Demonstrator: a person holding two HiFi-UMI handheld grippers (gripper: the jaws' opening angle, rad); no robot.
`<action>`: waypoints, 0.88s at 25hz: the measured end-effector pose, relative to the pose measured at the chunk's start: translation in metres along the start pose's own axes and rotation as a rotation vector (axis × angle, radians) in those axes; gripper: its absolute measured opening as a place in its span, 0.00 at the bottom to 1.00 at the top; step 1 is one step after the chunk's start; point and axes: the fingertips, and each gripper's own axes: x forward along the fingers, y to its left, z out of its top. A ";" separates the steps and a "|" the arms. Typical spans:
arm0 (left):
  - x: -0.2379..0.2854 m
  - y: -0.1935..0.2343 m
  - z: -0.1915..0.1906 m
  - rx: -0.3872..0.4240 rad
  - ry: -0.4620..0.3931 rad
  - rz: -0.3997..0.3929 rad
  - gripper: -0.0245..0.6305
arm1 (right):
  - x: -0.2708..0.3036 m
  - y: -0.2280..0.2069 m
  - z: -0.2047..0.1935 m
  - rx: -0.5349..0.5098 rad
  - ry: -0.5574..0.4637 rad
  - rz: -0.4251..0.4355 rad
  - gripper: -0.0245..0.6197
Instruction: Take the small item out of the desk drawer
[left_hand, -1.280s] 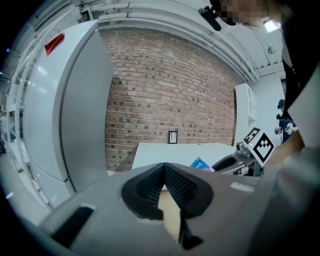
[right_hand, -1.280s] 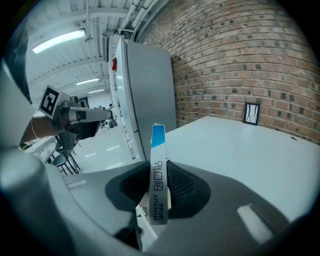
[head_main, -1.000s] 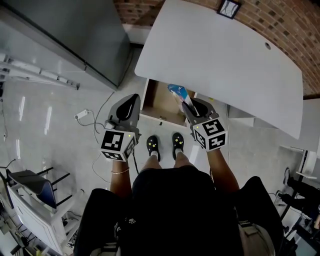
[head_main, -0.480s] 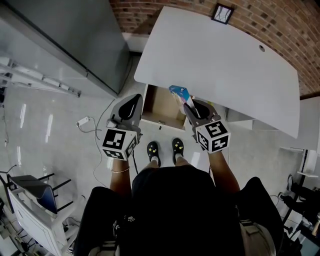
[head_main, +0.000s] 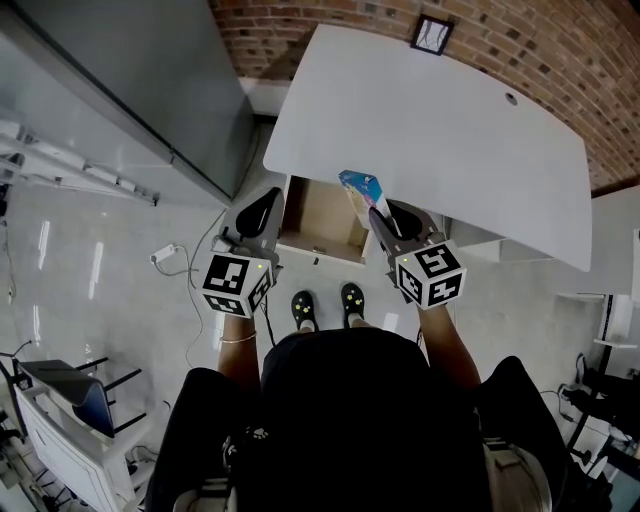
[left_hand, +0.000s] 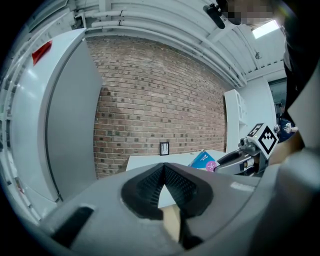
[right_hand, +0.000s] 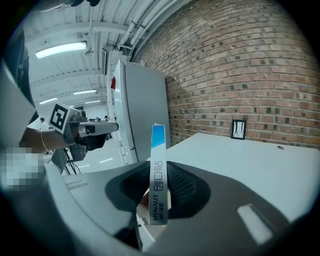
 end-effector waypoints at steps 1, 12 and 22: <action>0.000 0.000 0.001 0.003 0.000 -0.002 0.03 | -0.001 0.000 0.002 0.001 -0.005 -0.002 0.20; 0.003 -0.007 0.013 -0.025 -0.037 -0.032 0.03 | -0.020 -0.004 0.019 -0.001 -0.047 -0.017 0.20; 0.007 -0.014 0.011 -0.024 -0.037 -0.062 0.03 | -0.030 -0.006 0.023 0.001 -0.065 -0.037 0.20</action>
